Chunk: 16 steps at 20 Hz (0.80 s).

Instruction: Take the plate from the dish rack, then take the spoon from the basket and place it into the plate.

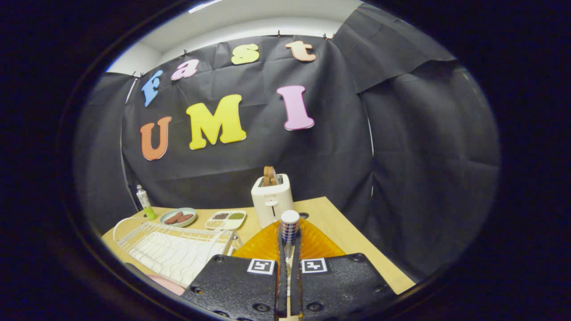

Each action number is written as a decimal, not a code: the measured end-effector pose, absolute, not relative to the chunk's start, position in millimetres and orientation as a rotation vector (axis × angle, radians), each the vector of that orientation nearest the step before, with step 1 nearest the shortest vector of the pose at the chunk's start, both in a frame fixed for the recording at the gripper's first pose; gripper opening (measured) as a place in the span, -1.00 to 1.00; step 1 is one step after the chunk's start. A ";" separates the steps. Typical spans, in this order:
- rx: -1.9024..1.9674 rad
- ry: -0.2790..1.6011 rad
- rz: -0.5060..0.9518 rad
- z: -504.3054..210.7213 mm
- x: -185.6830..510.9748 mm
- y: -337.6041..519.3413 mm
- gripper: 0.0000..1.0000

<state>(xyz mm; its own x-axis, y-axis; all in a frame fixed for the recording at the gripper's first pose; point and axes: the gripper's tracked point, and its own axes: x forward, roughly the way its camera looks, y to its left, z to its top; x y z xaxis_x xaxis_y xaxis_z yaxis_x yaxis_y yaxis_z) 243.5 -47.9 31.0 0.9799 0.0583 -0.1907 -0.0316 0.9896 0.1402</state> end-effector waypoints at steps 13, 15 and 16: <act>0.154 0.184 0.174 91.2 98.2 73.0 -0.84; 0.152 0.206 0.205 81.2 78.6 98.8 -0.83; 0.153 0.209 0.217 76.5 70.8 110.5 -0.83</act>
<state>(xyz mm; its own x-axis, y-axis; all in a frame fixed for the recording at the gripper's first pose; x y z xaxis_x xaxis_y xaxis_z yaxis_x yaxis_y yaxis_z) 70.8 110.5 76.5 0.9549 0.2292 -0.1886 -0.1974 0.9649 0.1731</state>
